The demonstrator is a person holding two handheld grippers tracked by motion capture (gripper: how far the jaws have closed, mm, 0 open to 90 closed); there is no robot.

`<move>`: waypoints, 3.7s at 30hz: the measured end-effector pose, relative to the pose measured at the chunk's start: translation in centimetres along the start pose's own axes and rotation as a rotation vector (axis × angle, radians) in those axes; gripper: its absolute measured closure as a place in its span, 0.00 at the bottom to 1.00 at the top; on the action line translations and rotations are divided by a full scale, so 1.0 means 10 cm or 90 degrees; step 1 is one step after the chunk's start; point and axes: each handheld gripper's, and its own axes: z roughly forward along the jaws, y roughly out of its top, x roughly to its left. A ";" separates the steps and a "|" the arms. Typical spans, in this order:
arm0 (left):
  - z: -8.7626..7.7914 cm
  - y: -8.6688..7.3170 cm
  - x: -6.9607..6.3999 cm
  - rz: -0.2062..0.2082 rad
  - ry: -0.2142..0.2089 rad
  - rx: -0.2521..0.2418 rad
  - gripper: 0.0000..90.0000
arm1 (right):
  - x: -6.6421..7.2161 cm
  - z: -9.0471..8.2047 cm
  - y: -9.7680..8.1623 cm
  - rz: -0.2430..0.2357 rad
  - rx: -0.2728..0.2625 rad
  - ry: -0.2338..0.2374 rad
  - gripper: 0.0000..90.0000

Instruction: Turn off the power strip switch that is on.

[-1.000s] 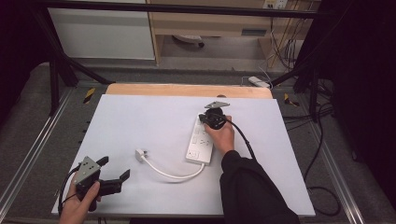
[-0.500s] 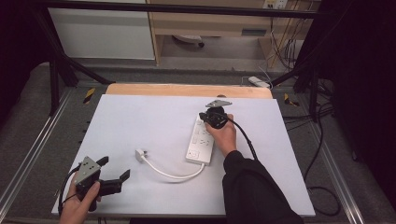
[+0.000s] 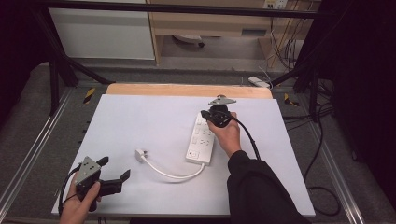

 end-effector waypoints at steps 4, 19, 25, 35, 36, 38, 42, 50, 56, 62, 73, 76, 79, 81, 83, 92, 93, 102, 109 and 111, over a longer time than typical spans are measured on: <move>0.00 0.00 0.00 0.000 0.001 0.001 0.05 | 0.00 -0.06 0.03 -0.006 -0.005 0.003 1.00; 0.00 0.00 0.00 0.000 0.000 0.001 0.05 | -0.06 -0.31 0.12 -0.008 -0.022 0.001 1.00; 0.00 0.00 -0.01 0.002 0.000 0.001 0.05 | -0.08 -0.38 0.11 -0.004 -0.022 -0.003 1.00; 0.01 -0.01 -0.01 0.000 0.001 0.002 0.05 | -0.14 -0.51 0.06 0.008 -0.035 0.002 1.00; 0.01 -0.01 -0.01 0.000 0.001 0.002 0.05 | -0.14 -0.52 0.07 0.007 -0.036 0.003 1.00; 0.01 -0.01 -0.01 0.000 0.001 0.003 0.05 | -0.14 -0.55 0.08 0.007 -0.041 0.004 0.99; 0.01 -0.01 -0.01 0.000 0.001 0.003 0.05 | -0.13 -0.58 0.10 0.004 -0.047 0.007 0.96; 0.01 -0.01 -0.01 0.001 0.001 0.003 0.05 | -0.11 -0.66 0.13 0.010 -0.058 0.015 0.74; 0.01 -0.01 -0.01 0.000 0.001 0.004 0.05 | -0.09 -0.74 0.16 0.028 -0.066 0.022 0.46; 0.01 -0.01 -0.01 0.001 0.002 0.005 0.05 | -0.07 -0.87 0.20 0.040 -0.071 0.022 0.33; 0.01 -0.01 -0.02 -0.001 0.002 0.006 0.05 | -0.16 -1.12 0.18 0.049 -0.082 -0.048 0.09; 0.01 -0.01 -0.02 -0.001 0.002 0.006 0.05 | -0.17 -1.22 0.14 0.050 -0.087 -0.051 0.07; 0.01 -0.01 -0.02 -0.002 0.003 0.005 0.05 | -0.17 -1.35 0.09 0.035 -0.098 -0.053 0.05; 0.01 -0.02 -0.02 -0.002 0.003 0.006 0.05 | -0.19 -1.44 0.03 0.034 -0.111 -0.054 0.05; 0.01 -0.02 -0.02 -0.002 0.003 0.006 0.05 | -0.21 -1.54 -0.04 0.037 -0.125 -0.049 0.05; 0.00 -0.02 -0.02 -0.006 0.004 0.005 0.05 | -0.32 -1.91 -0.44 0.041 -0.173 -0.084 0.06; 0.00 -0.02 -0.02 -0.004 0.004 0.005 0.05 | -0.33 -1.95 -0.50 0.042 -0.176 -0.089 0.06; 0.00 -0.02 -0.02 -0.005 0.006 0.006 0.05 | -0.39 -2.15 -0.97 0.053 -0.184 -0.110 0.06; 0.00 -0.02 -0.03 -0.006 0.006 0.006 0.05 | -0.38 -2.10 -1.27 0.059 -0.159 -0.106 0.06; 0.00 -0.02 -0.02 -0.006 0.006 0.006 0.05 | -0.38 -2.07 -1.33 0.067 -0.150 -0.099 0.06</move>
